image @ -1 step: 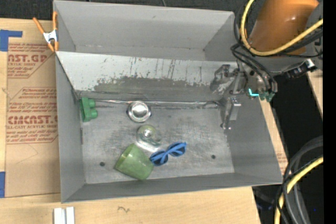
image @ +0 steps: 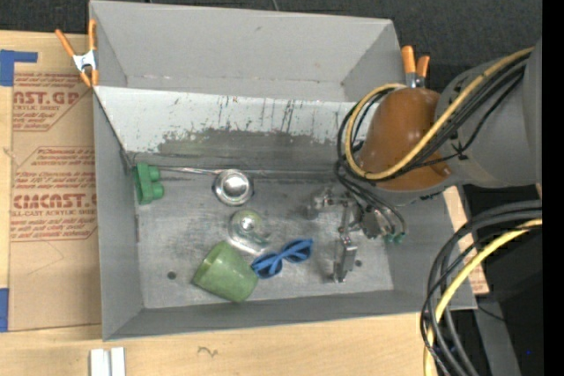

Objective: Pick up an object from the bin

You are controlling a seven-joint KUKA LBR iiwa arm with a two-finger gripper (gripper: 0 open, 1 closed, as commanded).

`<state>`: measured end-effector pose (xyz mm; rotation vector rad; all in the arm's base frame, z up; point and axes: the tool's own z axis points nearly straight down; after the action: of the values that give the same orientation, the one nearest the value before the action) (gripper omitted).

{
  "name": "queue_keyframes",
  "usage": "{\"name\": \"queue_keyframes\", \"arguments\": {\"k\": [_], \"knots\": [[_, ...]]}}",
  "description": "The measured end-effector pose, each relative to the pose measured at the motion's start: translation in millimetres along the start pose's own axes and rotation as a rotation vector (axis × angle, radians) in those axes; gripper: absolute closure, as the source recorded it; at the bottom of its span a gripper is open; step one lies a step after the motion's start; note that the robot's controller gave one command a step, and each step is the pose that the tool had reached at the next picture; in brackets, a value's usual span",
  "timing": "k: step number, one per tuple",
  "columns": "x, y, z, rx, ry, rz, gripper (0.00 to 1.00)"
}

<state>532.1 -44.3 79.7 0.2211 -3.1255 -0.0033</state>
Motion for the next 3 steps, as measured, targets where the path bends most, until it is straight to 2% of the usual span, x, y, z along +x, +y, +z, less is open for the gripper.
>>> {"name": "queue_keyframes", "arguments": {"k": [1, 2, 3], "knots": [[-20.7, 0, 8, 0.005, -0.013, -0.172, 0.00], [23.4, 62, 8, 0.006, -0.016, -0.565, 0.00], [23.3, 62, 9, 0.005, -0.015, -0.563, 1.00]]}}
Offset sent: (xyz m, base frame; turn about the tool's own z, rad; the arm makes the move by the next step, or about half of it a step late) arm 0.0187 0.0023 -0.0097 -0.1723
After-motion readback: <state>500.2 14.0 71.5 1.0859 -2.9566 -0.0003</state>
